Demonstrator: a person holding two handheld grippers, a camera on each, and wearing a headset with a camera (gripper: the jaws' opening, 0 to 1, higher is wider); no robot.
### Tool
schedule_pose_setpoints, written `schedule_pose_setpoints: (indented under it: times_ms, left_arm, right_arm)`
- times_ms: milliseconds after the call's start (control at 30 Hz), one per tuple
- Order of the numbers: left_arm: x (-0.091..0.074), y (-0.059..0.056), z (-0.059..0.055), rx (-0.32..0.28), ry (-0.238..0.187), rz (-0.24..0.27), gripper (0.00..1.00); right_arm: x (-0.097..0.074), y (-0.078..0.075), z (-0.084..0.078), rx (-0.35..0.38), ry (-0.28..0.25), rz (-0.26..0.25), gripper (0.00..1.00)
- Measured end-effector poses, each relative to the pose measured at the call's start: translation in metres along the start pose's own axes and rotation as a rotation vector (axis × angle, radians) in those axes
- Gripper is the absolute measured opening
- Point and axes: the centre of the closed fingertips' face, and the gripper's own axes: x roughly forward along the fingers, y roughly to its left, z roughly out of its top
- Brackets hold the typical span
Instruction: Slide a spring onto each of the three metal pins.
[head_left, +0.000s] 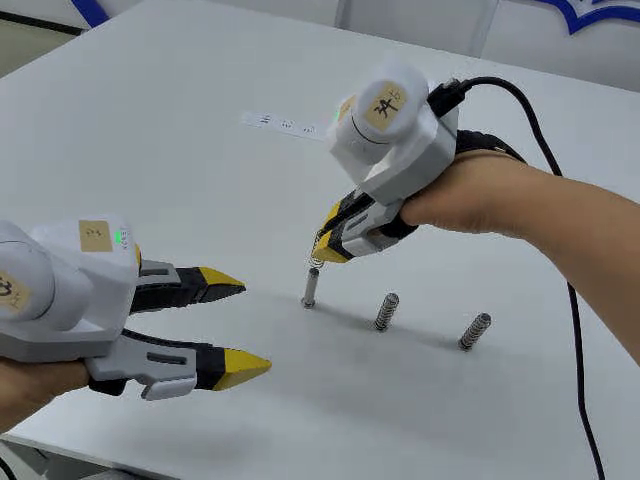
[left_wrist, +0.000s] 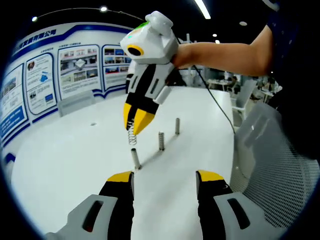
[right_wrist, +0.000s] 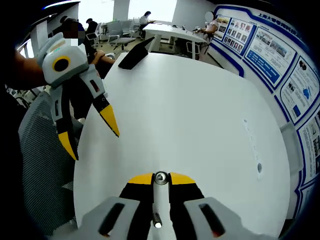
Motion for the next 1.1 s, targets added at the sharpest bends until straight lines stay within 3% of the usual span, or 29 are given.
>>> schedule_pose_setpoints:
  times_ms: [167, 633, 1100]
  left_arm:
    - [-0.002, 0.002, -0.001, -0.007, 0.001, 0.008, 0.51]
    - [-0.003, 0.003, -0.004, -0.011, 0.007, 0.011, 0.5]
    - [-0.003, 0.003, -0.007, -0.011, 0.014, 0.009, 0.49]
  right_arm:
    - [0.003, 0.008, -0.005, 0.013, 0.012, 0.017, 0.12]
    - [0.016, 0.005, -0.01, 0.032, 0.025, 0.028, 0.12]
    - [0.043, 0.008, -0.024, 0.066, 0.04, 0.035, 0.12]
